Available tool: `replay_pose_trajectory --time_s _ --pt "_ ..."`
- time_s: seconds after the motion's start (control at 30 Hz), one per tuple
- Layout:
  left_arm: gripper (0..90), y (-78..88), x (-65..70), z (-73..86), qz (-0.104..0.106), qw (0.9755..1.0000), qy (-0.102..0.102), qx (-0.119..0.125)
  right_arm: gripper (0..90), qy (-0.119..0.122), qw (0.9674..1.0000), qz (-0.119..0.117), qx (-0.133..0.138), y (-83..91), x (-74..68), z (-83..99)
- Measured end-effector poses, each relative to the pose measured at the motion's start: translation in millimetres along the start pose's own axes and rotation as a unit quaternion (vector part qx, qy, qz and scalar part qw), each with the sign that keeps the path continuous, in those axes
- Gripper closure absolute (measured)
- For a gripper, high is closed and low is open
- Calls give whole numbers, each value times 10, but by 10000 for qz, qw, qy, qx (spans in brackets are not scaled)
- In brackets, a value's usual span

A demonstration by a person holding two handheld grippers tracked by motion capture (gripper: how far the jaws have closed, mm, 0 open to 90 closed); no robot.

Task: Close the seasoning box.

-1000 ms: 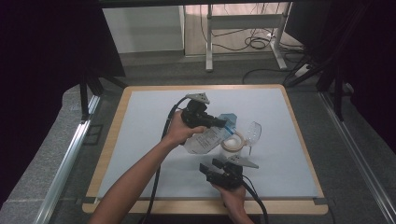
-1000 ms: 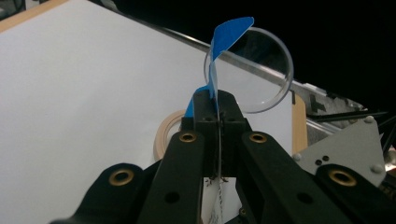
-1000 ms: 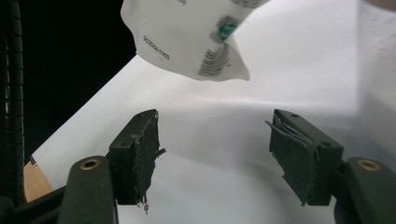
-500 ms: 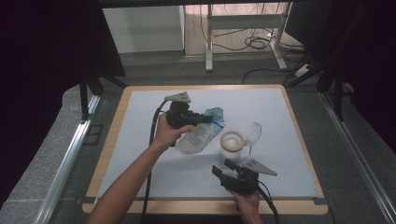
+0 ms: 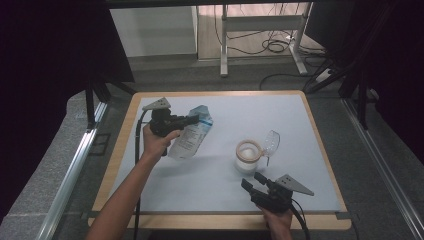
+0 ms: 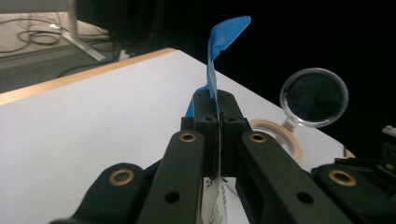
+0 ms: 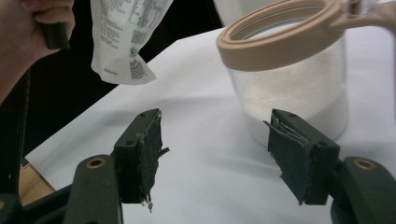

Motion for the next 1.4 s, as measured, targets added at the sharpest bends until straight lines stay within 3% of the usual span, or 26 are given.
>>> replay_pose_trajectory --time_s 0.17,0.43,0.63,0.9,1.03,1.4 --pt "893 124 -161 63 -318 9995 15 79 365 -27 9999 84 82 72 83 -20" --pt "892 228 -375 227 -534 9980 243 220 366 -61 9999 101 122 118 141 -41" --pt "892 305 -468 364 -660 9971 298 221 366 -37 9998 120 137 126 163 -43" --pt "889 439 -513 469 -868 9958 239 168 375 -26 9994 239 262 176 233 -99" --pt "886 500 -512 490 -869 9956 271 216 375 -74 9991 313 286 194 294 -123" --pt "855 709 -483 612 -1095 9938 87 148 375 -106 9984 406 369 219 361 -172"
Point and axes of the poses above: each handheld gripper's, and its own axes: y roughly backward along the jaws, z roughly out of its underside, x roughly to its right, the point moved 9 cm from there along -y, roughly forward along the jaws, and after that the axes turned 4 degrees about z, right-handed, at the moved point
